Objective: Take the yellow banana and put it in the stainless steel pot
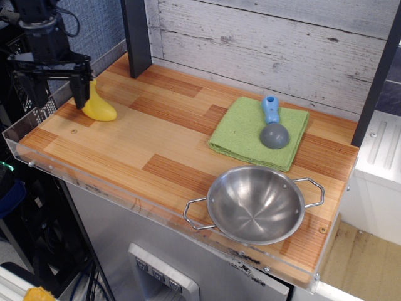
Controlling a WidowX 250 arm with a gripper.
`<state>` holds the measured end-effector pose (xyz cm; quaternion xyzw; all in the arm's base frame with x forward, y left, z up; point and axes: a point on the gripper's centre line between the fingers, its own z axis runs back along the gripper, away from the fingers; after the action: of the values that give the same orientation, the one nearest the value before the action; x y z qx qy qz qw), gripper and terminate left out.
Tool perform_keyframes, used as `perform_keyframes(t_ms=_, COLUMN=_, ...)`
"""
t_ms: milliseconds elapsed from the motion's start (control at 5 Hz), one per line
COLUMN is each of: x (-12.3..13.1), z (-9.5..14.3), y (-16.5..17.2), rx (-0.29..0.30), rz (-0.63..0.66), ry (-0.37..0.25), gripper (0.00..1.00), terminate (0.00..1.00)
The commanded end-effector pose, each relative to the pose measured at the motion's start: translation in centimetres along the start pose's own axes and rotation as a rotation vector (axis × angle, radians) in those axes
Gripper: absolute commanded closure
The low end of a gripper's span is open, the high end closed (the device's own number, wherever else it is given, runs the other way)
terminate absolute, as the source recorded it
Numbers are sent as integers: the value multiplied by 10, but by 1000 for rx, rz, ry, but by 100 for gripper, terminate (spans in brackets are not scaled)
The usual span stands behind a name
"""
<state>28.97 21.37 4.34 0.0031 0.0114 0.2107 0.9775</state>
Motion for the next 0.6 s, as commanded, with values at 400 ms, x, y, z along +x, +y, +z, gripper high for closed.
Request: perform_keyframes(t_ms=400, x=25, z=-26, y=-38, rx=27, rz=13, ry=-1, gripper=0, terminate=0)
